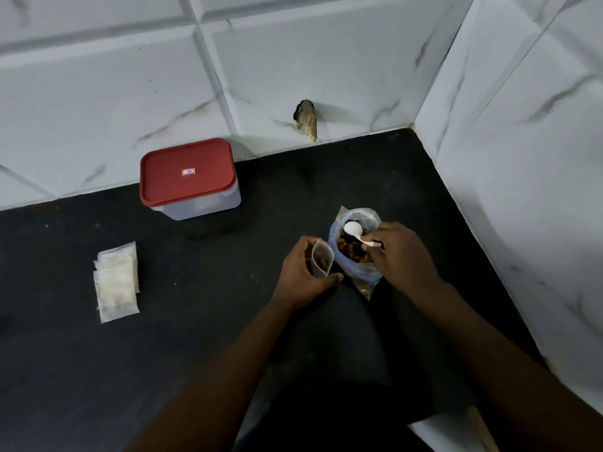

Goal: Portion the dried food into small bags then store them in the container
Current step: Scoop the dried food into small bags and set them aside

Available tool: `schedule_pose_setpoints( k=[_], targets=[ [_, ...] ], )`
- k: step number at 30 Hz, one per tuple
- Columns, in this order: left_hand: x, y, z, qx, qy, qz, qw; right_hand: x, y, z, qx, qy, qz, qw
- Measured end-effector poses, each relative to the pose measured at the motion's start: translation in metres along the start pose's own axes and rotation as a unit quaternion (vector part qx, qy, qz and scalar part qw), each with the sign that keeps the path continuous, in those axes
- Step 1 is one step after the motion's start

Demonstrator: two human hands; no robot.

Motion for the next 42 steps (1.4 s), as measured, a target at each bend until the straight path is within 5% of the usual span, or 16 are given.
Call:
schedule_pose_setpoints(
  k=[4, 11, 19, 24, 35, 42],
  targets=[
    [0.002, 0.0, 0.0, -0.002, 0.003, 0.002, 1.0, -0.004, 0.012, -0.01, 0.039, 0.017, 0.012, 0.999],
    [0.001, 0.001, -0.002, 0.001, 0.008, 0.006, 1.0, -0.016, 0.022, 0.0, -0.051, 0.005, 0.042, 0.998],
    [0.004, 0.0, -0.001, 0.002, 0.018, 0.015, 1.0, -0.008, 0.006, -0.004, -0.003, -0.056, 0.038, 0.998],
    [0.005, 0.0, -0.001, -0.007, 0.012, 0.021, 1.0, -0.016, 0.027, 0.003, -0.061, -0.079, 0.06, 0.993],
    [0.005, 0.002, -0.002, 0.011, 0.011, 0.002, 1.0, -0.006, 0.009, -0.005, 0.01, -0.25, 0.099, 0.963],
    [0.006, 0.0, -0.002, 0.023, 0.02, -0.013, 0.999, 0.006, -0.003, -0.001, 0.057, -0.274, 0.094, 0.955]
  ],
)
Point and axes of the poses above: each hand's wrist, its own z-axis towards the middle knuckle, its own y-axis out of the back of the hand, x = y × z, the point moved 3 cm from there along z, towards the middle knuckle, and after that the axes turned 10 degrees about -x, right-handed, at the moved point
